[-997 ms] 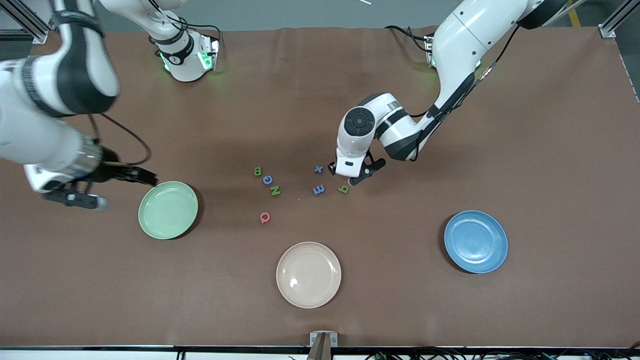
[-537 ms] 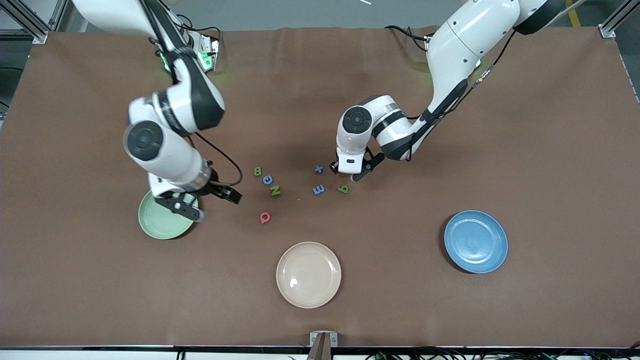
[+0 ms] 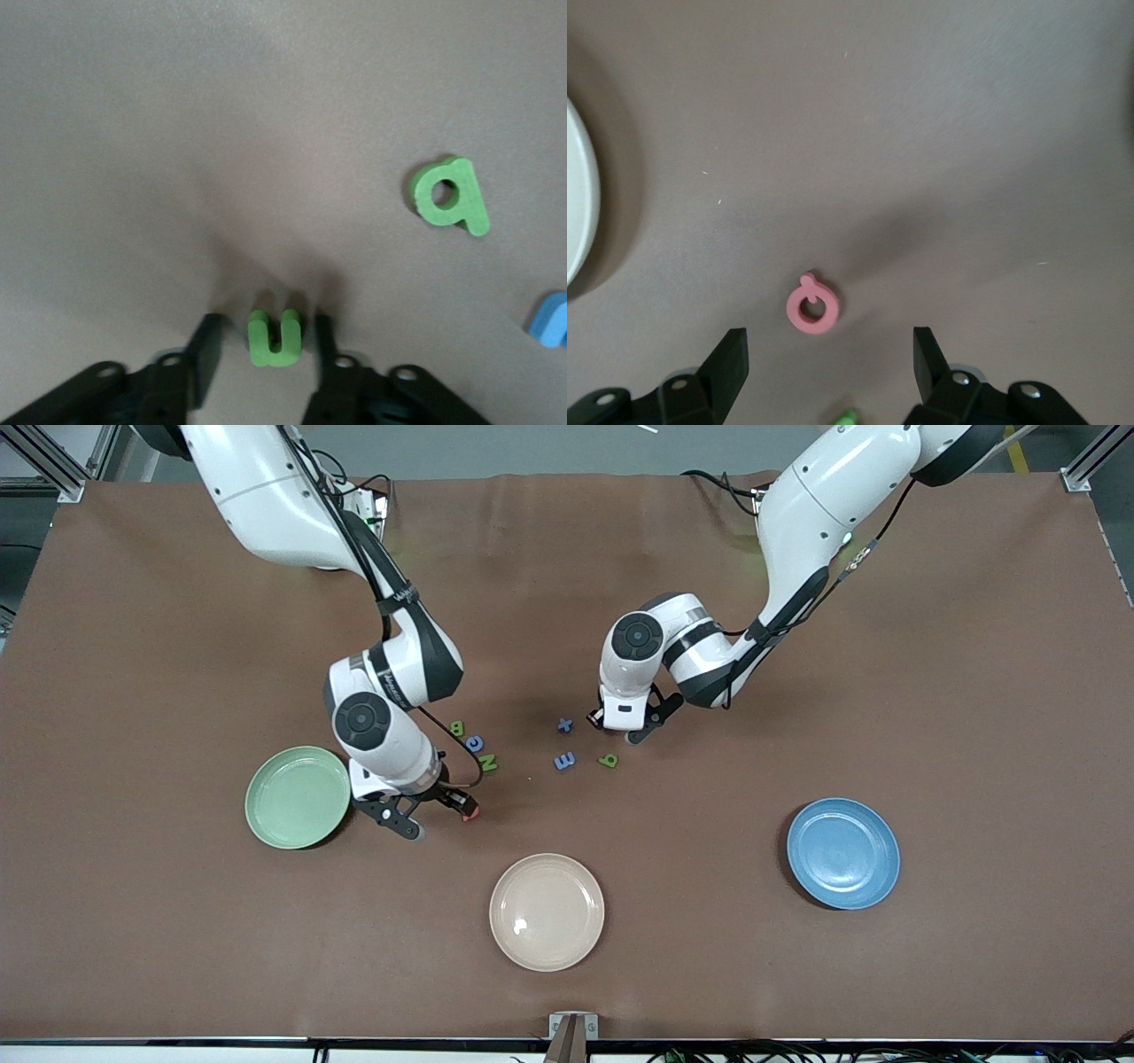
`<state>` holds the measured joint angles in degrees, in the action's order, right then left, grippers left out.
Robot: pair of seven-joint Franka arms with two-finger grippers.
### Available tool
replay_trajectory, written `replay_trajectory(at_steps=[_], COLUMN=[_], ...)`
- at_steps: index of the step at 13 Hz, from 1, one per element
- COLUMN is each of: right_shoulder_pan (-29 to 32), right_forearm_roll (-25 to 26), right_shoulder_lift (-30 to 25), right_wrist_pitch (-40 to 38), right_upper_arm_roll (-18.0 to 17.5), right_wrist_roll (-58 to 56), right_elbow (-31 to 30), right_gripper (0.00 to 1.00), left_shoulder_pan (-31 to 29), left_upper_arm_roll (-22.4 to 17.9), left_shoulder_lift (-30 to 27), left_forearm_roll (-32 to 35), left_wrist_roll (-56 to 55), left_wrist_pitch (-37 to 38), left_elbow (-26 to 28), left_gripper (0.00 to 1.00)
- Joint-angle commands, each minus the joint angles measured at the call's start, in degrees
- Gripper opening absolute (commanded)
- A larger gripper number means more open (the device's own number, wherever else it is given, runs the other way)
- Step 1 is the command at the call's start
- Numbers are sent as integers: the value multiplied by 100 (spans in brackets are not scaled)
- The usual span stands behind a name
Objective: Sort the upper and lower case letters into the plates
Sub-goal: 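Grasp the green u with the left gripper while the right gripper grasps the pink a, then drop the u on the blue plate while the right gripper lifts the a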
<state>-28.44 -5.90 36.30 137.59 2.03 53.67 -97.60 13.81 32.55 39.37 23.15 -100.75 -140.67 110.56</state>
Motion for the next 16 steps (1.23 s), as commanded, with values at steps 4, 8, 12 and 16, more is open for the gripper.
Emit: replay_trajectory(at_steps=[4, 8, 12, 16], right_shoulder_pan=[-267, -267, -250, -241], right_forearm_roll=[-8, 71, 229, 238], right_shoulder_lift=[562, 641, 668, 720], right_wrist_pitch=[154, 154, 154, 154], right_upper_arm_roll=[60, 69, 69, 78], right_wrist_roll=[372, 346, 310, 310], right_elbow=[435, 426, 426, 435], right_gripper=[73, 67, 63, 54], left_shoulder_pan=[-508, -1377, -2530, -3375], left_upper_arm_roll=[-38, -38, -30, -38], left_shoulder_lift=[-543, -808, -808, -555], left_forearm_roll=[146, 470, 471, 471], left_wrist_roll=[20, 992, 2496, 3719], left_wrist_pitch=[13, 459, 637, 646], left_elbow=[-52, -438, -623, -641], left_gripper=[0, 0, 1, 3])
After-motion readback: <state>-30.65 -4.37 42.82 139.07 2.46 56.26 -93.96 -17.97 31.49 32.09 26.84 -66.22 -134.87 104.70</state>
